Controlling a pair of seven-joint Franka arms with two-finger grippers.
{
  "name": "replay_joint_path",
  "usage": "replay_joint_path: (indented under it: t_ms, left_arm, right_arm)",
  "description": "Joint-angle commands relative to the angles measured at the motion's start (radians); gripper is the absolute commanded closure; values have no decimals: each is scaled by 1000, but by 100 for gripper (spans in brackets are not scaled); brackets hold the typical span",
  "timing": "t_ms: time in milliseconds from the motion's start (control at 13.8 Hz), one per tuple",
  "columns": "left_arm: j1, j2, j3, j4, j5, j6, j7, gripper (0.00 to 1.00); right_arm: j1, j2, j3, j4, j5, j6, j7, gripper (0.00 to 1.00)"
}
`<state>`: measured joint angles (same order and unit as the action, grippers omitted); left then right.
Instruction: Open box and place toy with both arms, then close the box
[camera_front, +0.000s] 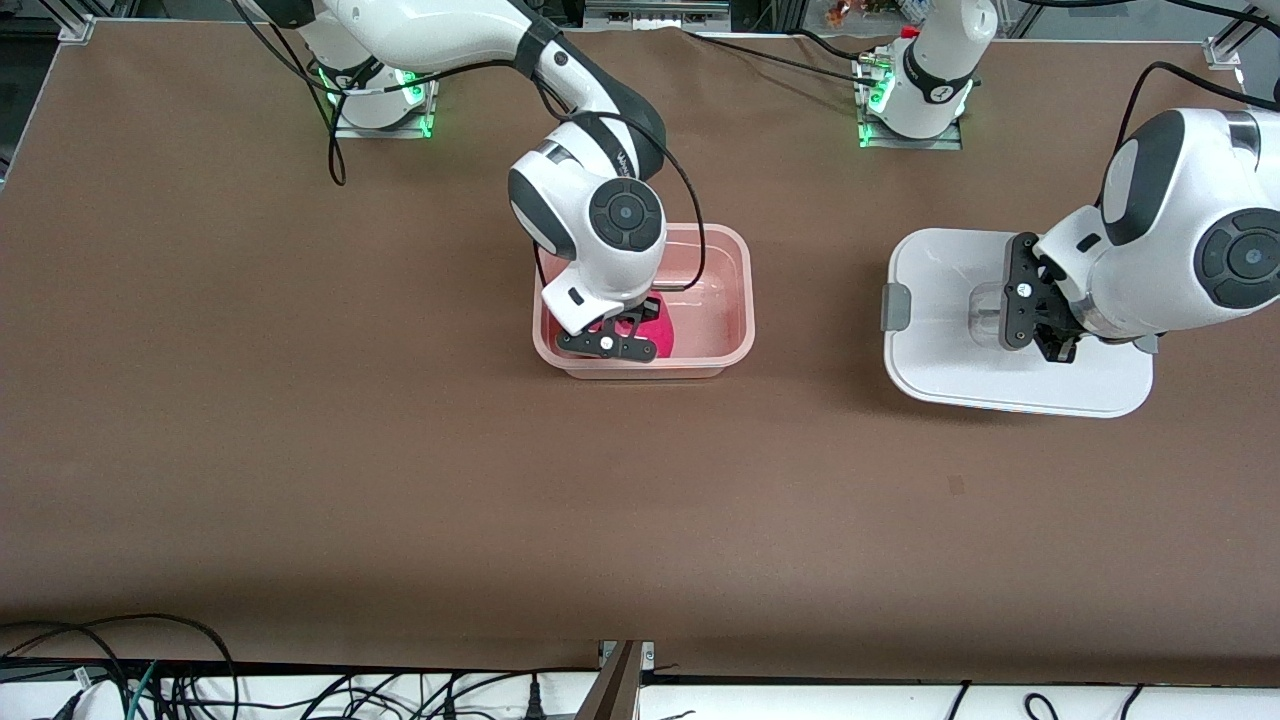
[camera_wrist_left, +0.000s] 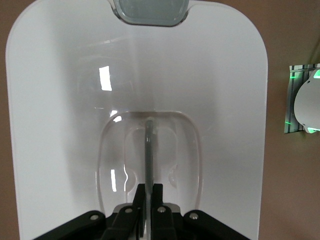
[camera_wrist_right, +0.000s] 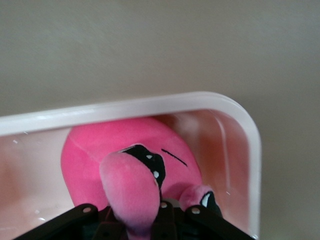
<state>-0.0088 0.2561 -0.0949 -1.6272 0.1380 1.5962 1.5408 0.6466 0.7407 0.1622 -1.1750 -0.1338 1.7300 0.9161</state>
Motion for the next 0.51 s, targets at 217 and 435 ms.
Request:
replay_joint_path:
  t_ms: [217,435]
  left_arm:
    - [0,-12,3,-6,-15,-1,41,100]
    - [0,-11,3,-6,-15,-1,41,100]
  right_arm:
    - [4,-75,4,-15,-20,-213,13,100]
    - [68,-57,-3,-15,-68,-221,106,100]
